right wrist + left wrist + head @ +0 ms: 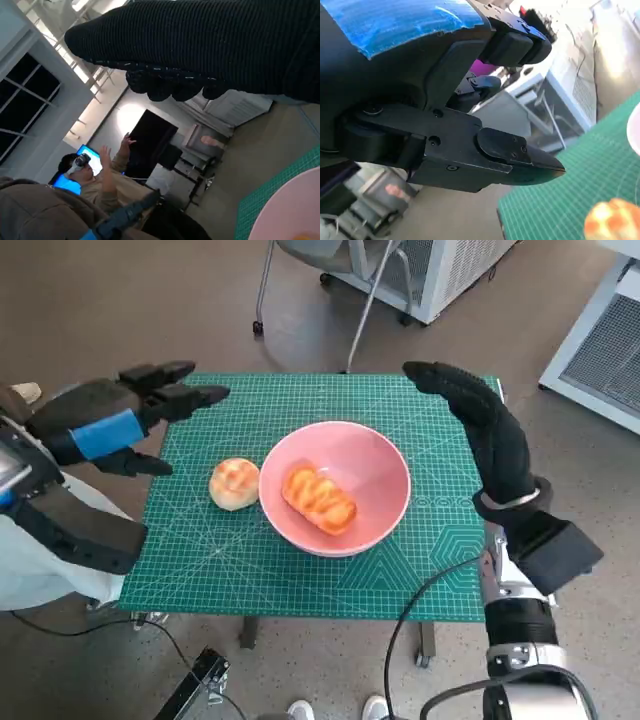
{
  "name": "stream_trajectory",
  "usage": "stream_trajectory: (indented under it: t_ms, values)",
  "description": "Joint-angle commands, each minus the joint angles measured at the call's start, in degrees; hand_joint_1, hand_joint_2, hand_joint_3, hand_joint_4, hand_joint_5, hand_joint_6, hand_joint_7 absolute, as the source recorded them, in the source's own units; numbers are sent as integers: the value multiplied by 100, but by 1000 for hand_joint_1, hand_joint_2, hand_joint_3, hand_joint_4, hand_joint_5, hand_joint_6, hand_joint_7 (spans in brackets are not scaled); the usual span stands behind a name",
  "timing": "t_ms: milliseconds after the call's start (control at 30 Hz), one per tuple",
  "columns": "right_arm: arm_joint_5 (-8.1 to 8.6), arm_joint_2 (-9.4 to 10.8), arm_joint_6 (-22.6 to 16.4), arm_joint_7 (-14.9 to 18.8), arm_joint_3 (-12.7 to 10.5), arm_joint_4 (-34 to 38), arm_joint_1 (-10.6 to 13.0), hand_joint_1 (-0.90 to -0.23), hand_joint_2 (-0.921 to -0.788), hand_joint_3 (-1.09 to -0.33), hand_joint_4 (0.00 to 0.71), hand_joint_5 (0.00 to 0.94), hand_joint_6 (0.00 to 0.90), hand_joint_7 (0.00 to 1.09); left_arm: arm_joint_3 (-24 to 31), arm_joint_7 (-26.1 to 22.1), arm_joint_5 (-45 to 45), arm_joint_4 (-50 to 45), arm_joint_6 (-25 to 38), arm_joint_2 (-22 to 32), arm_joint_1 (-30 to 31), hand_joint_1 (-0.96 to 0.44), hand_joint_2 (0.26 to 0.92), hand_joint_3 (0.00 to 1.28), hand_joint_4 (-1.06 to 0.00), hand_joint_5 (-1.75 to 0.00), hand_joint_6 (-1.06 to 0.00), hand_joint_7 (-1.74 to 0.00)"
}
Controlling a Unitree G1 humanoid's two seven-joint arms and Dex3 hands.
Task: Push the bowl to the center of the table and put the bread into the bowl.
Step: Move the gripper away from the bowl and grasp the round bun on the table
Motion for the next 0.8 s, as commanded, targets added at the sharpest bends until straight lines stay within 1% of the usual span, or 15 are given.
stream_trajectory:
  t_ms: [33, 400, 600, 800]
  values:
    - [94, 17, 8, 147, -19, 148, 2, -670, -921, -777, 318, 2, -1, 740, -82, 109, 277, 130, 94, 32, 44, -202, 840, 1, -199, -39, -318, -121]
    - [150, 0, 10, 280, -48, 147, -3, -668, -921, -775, 310, 0, -1, 741, -430, 344, 691, 546, 263, -310, 71, -249, 843, 2, -228, -28, -334, -104]
    - [160, -20, 22, 302, -49, 90, 19, -669, -921, -775, 306, 0, -1, 738, -777, 759, 998, 1099, 207, -577, -142, -257, 828, 0, -256, -28, -352, -94]
    - [179, -56, 49, 315, -58, 50, 29, -671, -921, -777, 305, 0, -1, 737, -1131, 1032, 1232, 1819, 266, -885, -421, -205, 822, 1, -267, -19, -364, -76]
